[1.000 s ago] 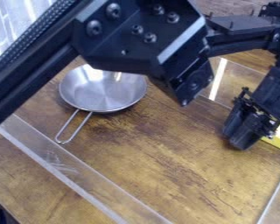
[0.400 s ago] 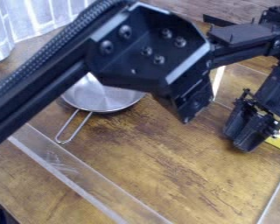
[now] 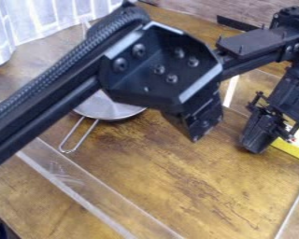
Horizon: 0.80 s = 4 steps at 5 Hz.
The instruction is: Put the yellow object in the silver pan
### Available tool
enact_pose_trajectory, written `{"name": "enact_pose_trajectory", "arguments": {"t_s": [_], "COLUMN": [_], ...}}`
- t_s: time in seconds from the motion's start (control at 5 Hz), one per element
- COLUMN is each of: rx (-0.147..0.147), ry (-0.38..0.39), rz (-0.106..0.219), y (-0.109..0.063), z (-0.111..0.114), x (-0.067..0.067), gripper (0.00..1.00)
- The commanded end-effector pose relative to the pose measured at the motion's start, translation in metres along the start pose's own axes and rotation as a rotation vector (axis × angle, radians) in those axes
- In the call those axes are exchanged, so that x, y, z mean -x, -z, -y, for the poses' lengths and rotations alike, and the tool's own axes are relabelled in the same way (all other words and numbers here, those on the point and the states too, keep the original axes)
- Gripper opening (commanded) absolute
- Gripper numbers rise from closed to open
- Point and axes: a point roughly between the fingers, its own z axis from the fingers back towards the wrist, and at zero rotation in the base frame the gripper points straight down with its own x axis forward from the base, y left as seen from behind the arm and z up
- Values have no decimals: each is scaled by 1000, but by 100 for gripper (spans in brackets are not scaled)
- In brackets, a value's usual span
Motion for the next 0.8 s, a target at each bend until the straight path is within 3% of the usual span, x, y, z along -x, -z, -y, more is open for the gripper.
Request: {"name": "enact_pose_trajectory", "arguments": {"t_s": [0.0, 0.4, 0.6], "rx": [-20, -13, -10], "ry": [-43, -56, -60], "rz": [49, 48, 48], "y": [-5, -3, -3], "z": [-12, -14, -14], "x": [2, 4, 6], "gripper": [100, 100, 0]}}
